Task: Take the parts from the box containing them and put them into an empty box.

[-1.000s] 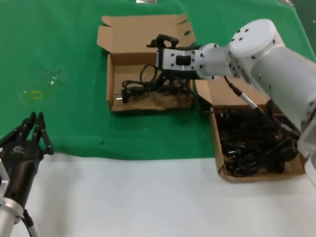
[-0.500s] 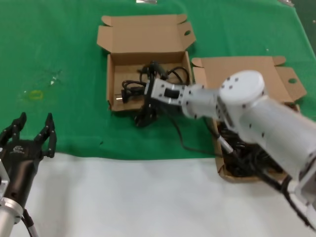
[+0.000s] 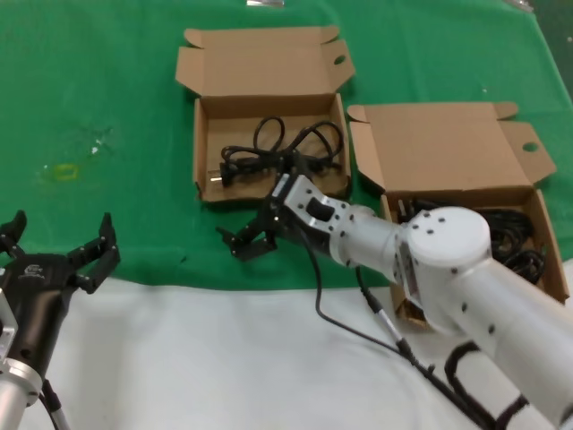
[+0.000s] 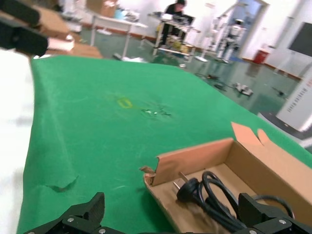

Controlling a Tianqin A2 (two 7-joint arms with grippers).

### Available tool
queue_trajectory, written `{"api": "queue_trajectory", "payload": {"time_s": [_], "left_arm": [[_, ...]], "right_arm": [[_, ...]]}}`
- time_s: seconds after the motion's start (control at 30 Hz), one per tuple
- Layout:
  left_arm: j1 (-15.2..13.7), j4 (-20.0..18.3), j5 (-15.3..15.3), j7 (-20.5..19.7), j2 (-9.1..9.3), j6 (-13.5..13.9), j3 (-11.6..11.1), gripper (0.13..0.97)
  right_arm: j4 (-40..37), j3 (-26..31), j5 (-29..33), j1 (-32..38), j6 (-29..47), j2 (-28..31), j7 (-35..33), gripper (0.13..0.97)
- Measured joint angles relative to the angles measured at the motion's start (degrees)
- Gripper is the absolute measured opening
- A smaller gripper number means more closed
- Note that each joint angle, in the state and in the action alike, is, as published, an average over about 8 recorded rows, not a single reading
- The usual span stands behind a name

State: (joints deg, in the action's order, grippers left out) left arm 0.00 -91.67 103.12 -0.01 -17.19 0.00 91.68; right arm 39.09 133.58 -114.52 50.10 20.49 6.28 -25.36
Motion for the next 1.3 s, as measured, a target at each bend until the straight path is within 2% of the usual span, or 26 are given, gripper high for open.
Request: {"api": "queue_trajectory", "payload": {"time_s": [0.1, 0.23, 0.5, 0.8, 1.3], "left_arm": [[0.00, 0.00, 0.00, 0.00, 0.00, 0.00, 0.00, 0.703], [0.00, 0.00, 0.00, 0.00, 0.00, 0.00, 0.00, 0.703], [0.00, 0.00, 0.00, 0.00, 0.00, 0.00, 0.00, 0.861], [0.00, 0.00, 0.00, 0.00, 0.00, 0.00, 0.00, 0.948], [0.00, 0.00, 0.01, 0.00, 0.00, 0.00, 0.00, 0.966]], "right_arm": [[3.28, -2.61, 0.71, -3.16, -1.28, 0.68, 1.58, 0.963], [7.75, -6.18, 1.68, -7.42, -3.02, 1.61, 3.74, 0.964], [16.58, -13.21, 3.59, -15.80, -6.46, 3.44, 7.99, 0.966], [26.51, -21.13, 5.74, -25.27, -10.33, 5.50, 12.77, 0.966], [43.12, -34.37, 9.34, -41.10, -16.79, 8.95, 20.78, 0.966]]}}
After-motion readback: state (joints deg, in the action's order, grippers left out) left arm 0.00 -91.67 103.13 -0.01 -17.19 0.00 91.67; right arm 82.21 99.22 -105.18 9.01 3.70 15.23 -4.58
